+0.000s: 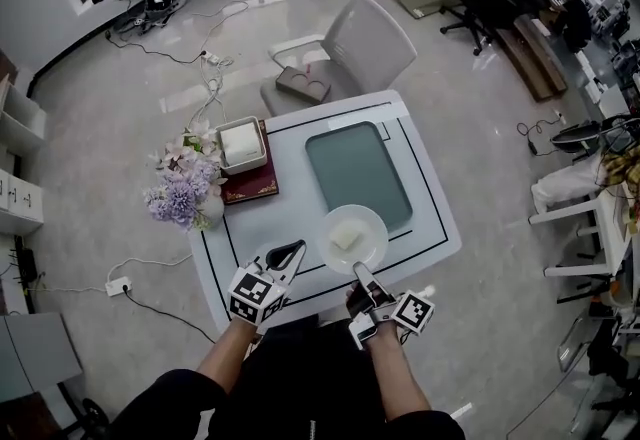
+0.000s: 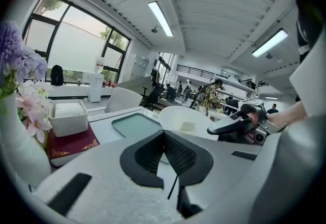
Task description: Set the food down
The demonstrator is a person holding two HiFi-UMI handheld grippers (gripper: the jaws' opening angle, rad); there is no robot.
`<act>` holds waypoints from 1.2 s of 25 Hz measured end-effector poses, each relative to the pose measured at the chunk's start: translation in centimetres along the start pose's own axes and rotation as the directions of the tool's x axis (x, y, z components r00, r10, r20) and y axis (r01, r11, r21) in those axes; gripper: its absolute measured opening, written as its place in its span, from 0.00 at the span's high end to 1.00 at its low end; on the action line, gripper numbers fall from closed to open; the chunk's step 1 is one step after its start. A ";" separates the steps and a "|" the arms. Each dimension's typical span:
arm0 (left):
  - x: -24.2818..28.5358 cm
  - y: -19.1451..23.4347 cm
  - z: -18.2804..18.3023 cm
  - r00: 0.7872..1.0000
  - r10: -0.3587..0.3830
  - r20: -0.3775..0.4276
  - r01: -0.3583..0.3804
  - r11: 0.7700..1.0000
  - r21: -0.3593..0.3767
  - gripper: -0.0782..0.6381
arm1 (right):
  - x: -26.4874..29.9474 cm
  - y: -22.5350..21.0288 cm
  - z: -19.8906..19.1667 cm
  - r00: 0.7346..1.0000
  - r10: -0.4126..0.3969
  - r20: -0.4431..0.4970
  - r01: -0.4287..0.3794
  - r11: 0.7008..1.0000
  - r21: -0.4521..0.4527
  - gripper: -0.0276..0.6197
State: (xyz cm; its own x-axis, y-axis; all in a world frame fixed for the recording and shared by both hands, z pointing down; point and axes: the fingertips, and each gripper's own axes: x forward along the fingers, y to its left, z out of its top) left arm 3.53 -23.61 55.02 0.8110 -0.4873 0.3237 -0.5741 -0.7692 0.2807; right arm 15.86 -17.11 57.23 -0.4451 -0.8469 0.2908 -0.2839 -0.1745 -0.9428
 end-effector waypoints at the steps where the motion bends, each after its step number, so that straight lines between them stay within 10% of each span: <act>1: 0.2 0.5 0.1 1.000 0.001 0.000 -0.001 1.000 -0.004 0.88 | 0.4 0.0 0.1 1.000 -0.008 -0.004 0.008 1.000 -0.005 0.93; 30: 6.7 4.8 -0.6 0.996 0.053 -0.065 -0.059 0.994 -0.090 0.88 | 8.1 -3.6 6.7 0.993 -0.057 -0.100 0.062 0.997 0.054 0.93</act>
State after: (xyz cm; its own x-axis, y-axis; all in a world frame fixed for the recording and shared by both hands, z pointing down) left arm 6.11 -30.34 59.09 0.7705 -0.4996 0.3959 -0.6286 -0.6989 0.3413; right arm 18.95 -26.71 61.86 -0.5106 -0.7814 0.3587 -0.2651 -0.2538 -0.9302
